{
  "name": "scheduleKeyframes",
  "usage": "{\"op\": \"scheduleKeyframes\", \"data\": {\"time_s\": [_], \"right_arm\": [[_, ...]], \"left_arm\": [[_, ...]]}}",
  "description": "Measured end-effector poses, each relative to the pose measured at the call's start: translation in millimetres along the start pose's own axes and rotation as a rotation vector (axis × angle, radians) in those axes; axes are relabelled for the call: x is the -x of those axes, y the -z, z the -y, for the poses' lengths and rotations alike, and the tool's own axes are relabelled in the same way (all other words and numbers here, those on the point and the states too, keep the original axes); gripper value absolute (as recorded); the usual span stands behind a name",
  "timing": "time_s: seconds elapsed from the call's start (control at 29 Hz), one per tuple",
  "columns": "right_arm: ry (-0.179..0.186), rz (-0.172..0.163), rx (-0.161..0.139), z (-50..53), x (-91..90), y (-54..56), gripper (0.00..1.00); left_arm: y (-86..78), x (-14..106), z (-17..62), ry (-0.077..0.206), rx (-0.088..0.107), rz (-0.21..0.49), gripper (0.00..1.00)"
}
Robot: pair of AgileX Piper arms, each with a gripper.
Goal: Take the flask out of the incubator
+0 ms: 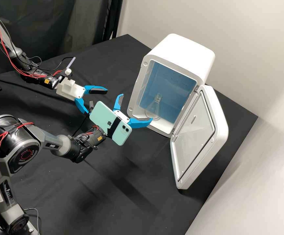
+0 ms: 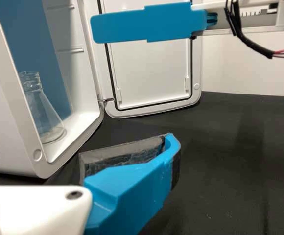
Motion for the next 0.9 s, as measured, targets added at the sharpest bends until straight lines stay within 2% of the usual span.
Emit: {"op": "scheduleKeyframes", "data": {"time_s": [0.48,0.59,0.76,0.9], "right_arm": [[0.000,0.003,-0.001,0.7,-0.9,-1.1,1.00],[0.005,0.008,-0.002,3.0,-3.5,-3.5,1.00],[0.022,0.026,-0.002,10.2,-11.8,-11.4,1.00],[0.022,0.035,-0.002,12.6,-20.6,-17.1,1.00]], "left_arm": [[0.0,0.0,0.0,0.000,0.000,0.000,1.00],[0.0,0.0,0.0,0.000,0.016,0.000,1.00],[0.0,0.0,0.0,0.000,0.016,0.000,1.00],[0.0,0.0,0.0,0.000,0.016,0.000,1.00]]}}
